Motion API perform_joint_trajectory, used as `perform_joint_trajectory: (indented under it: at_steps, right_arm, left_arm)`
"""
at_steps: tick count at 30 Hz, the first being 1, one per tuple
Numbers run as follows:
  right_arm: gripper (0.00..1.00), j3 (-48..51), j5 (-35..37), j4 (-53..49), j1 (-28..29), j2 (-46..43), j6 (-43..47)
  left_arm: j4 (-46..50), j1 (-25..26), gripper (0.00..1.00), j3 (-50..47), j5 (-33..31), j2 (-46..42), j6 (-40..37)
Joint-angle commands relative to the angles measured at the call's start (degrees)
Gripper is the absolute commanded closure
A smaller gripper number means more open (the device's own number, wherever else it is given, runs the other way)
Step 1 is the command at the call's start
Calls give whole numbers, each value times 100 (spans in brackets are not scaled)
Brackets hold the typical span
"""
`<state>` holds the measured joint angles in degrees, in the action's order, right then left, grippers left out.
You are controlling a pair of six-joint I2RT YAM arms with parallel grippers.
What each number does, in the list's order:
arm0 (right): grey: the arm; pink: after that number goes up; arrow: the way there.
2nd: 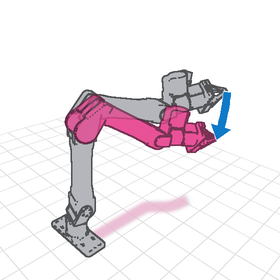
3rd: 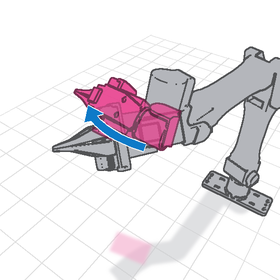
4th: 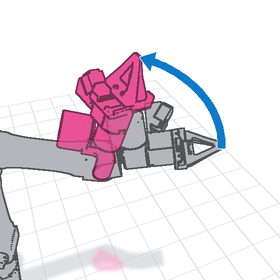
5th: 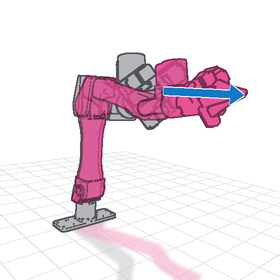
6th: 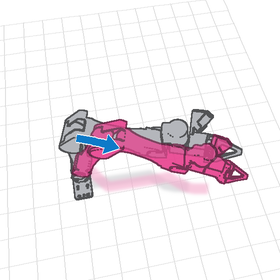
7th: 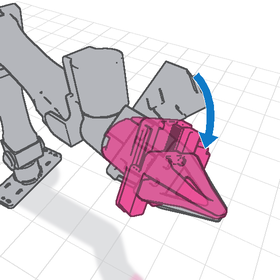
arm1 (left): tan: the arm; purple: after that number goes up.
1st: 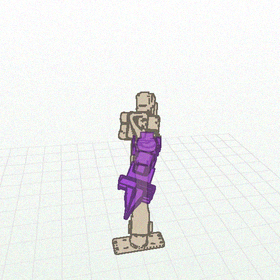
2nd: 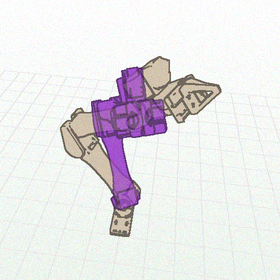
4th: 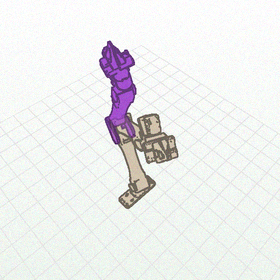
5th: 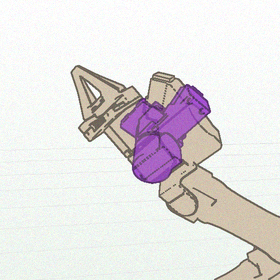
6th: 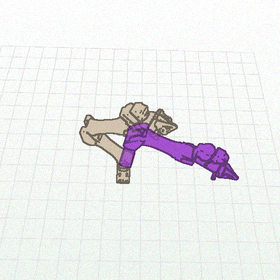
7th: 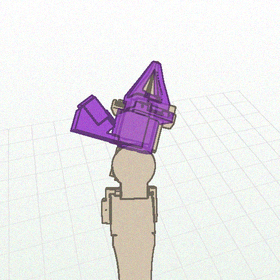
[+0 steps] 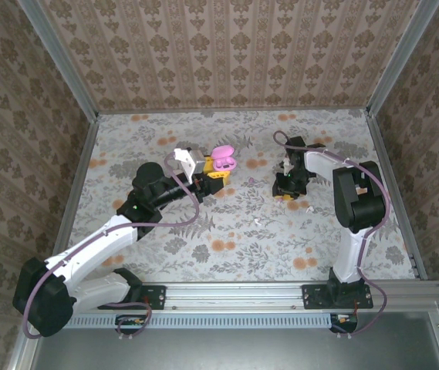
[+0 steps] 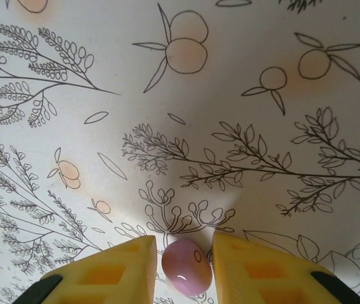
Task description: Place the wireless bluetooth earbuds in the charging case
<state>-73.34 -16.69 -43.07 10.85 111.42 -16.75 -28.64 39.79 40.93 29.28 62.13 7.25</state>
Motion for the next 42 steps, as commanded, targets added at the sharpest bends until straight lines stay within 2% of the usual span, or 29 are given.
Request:
perform_joint_trajectory:
  at_steps: [1,8,23,28,33,42]
  right_arm:
    - [69,-100,-56,-305,81,135,101]
    - [68,-93,119,-462,187,122,87]
    - [76,-32,390,-302,205,82,-50]
    - [78,107,282,-87,211,-343,-211]
    - [78,231,370,-116,247,-1168,-284]
    - [78,-264,1034,-1000,784,-2595,-275]
  left_arm:
    - [53,55,61,97,-27,-131,-126]
    - [34,48,61,94,-10,-122,-109]
    - [34,57,61,108,-2,-122,-105]
    - [48,55,61,82,-45,-100,-107]
    - [87,55,61,55,-200,46,-163]
    - [-55,80,61,116,-253,602,-118]
